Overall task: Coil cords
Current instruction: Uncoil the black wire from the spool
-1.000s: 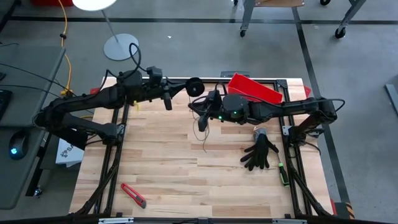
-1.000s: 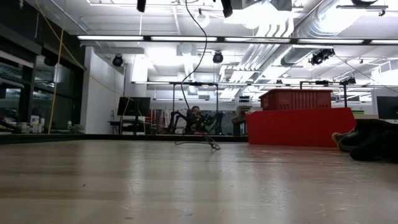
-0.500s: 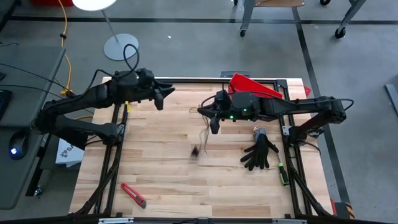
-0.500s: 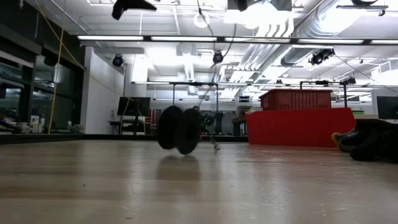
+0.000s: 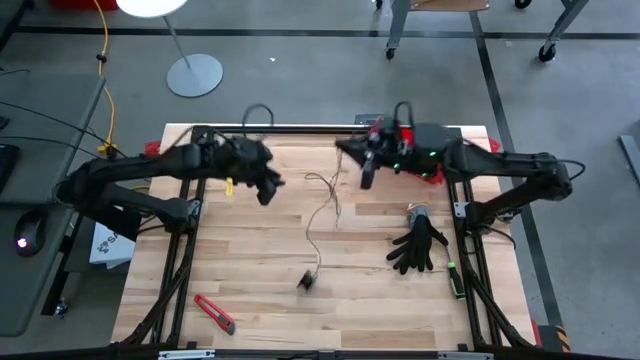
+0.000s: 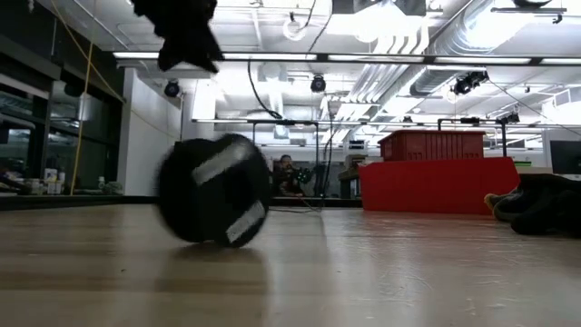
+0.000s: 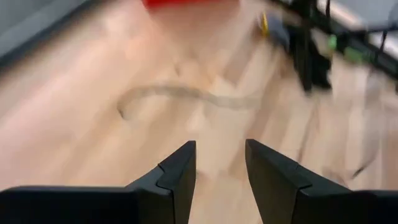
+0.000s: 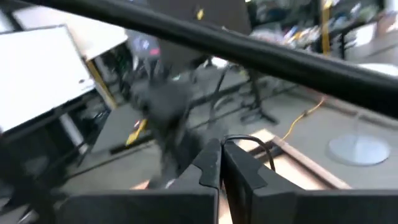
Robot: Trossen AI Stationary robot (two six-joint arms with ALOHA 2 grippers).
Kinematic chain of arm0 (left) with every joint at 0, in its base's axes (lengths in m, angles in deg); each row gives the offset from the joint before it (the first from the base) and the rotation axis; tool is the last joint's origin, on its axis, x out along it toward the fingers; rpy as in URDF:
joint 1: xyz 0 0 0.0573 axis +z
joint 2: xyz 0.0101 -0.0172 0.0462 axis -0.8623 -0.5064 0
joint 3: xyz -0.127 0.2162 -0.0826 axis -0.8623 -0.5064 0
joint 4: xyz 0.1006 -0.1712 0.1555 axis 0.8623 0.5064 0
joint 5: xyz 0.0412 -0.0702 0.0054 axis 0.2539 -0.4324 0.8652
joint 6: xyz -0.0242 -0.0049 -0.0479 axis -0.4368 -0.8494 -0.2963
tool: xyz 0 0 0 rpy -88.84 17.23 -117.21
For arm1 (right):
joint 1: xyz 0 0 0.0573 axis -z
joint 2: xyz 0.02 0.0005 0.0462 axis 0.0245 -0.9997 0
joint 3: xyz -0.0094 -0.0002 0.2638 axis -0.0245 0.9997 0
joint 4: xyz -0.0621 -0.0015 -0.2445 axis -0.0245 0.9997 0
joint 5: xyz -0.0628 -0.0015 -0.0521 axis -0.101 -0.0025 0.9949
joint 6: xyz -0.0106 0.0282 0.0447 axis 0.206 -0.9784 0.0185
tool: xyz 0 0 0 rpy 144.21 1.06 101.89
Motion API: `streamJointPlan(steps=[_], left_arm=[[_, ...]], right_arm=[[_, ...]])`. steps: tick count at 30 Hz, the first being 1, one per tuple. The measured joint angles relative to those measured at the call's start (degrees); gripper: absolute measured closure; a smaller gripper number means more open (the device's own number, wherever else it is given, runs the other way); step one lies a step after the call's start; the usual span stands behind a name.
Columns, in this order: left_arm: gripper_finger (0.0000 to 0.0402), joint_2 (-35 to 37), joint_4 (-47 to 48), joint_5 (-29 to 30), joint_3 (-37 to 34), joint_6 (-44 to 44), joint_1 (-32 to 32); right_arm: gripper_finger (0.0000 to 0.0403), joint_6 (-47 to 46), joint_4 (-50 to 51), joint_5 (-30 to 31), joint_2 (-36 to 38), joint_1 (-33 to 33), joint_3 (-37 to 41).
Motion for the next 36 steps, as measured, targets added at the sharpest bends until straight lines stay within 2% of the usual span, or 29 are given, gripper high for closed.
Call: streamJointPlan(steps=[5, 12, 16, 20, 26, 30, 32, 36], left_arm=[[0.0268, 0.0, -2.7, 0.0, -8.0, -5.2, -4.4], [0.0268, -0.1, -12.2, 0.1, -14.9, -11.6, -7.3], [0.0268, -0.1, -15.4, 0.3, -15.0, -11.2, -7.1], [0.0268, -0.1, -22.8, -0.2, -15.0, -11.6, -6.2], [0.0268, -1.5, -32.0, 0.9, -14.9, -5.8, -3.8], [0.0268, -7.3, -33.2, -2.2, -13.4, -1.7, -1.5], [0.0268, -11.6, -33.4, -4.5, -10.7, -0.3, -0.5], [0.0268, -21.0, -33.5, -4.7, -3.1, 1.1, 0.6]], right_arm=[[0.0403, 1.7, -2.8, 0.2, 4.8, 2.6, 0.0], [0.0403, 1.8, -17.8, -6.9, 8.0, 3.5, 0.0], [0.0403, 1.0, -22.6, -10.9, 8.3, 2.6, 0.0], [0.0403, 3.3, -25.3, -13.1, 8.3, 1.2, 0.0], [0.0403, 4.3, -25.2, -13.9, 8.3, 0.8, 0.0], [0.0403, 4.4, -24.9, -13.9, 8.1, 0.8, 0.0], [0.0403, 4.4, -24.5, -13.9, 8.1, 0.8, 0.0], [0.0403, 4.4, -23.8, -13.9, 8.1, 0.8, 0.0]])
